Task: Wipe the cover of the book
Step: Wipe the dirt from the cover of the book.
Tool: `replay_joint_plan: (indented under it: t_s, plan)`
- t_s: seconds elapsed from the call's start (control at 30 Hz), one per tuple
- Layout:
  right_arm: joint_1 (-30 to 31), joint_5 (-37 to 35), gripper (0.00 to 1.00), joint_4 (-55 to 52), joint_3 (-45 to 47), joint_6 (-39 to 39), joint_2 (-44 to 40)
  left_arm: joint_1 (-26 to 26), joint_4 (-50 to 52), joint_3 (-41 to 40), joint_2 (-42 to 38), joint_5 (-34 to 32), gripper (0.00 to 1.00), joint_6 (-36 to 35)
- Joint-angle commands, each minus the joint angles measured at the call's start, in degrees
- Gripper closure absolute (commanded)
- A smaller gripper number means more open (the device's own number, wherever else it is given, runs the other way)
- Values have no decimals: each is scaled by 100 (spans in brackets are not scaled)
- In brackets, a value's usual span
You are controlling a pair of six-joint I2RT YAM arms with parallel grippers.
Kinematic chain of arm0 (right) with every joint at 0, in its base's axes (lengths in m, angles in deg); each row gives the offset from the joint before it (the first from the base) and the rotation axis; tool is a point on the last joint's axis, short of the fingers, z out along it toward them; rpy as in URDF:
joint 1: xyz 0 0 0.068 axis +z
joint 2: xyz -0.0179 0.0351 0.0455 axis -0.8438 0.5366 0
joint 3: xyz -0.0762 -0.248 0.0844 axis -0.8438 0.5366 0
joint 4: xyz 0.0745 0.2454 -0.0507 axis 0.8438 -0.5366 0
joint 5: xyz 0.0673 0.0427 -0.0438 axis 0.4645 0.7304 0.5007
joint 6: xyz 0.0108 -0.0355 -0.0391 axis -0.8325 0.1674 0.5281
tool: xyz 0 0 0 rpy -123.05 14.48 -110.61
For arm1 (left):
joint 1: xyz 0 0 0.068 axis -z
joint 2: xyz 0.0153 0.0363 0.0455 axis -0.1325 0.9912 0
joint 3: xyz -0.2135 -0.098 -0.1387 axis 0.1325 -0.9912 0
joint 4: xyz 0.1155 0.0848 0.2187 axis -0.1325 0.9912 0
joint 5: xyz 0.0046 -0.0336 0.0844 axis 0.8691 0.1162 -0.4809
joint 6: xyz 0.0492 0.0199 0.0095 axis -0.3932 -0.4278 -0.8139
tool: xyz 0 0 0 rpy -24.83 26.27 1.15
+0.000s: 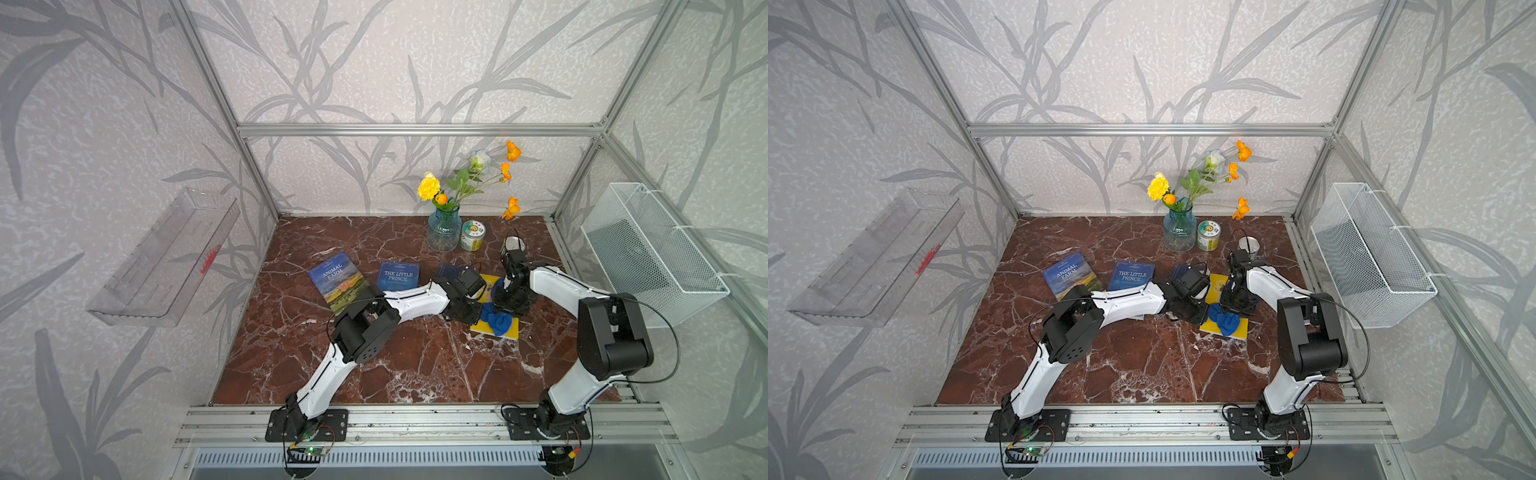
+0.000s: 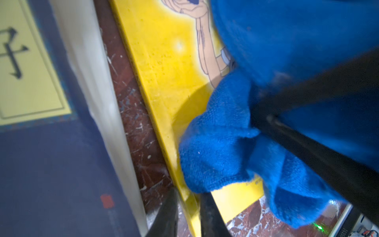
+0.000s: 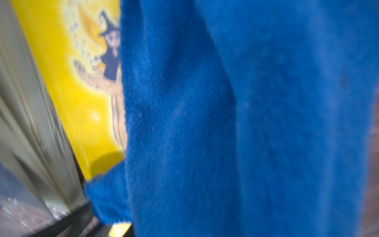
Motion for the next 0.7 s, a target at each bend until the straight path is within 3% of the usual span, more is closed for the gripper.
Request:
replay_joint_plan:
  t_s: [0.0,0.27,0.37,0.53,0.67]
  plan:
    - [-91,-89,33,-430,11,179,-653,36,703,-327,171,-78,80,-2]
    - [-267,-186,11,-1008,-91,311,-1483,32,634,-415,68,-113,80,5]
    - [-356,-250,9,-733,15,341,-1533,35,598,-445,58,-173,81,0]
    - [-580,-364,6,-472,-273,307,-764,37,614,-438,64,-182,81,-4]
    - [-589,-154,11,-627,-769,298,122,36,656,-410,74,-249,81,-28]
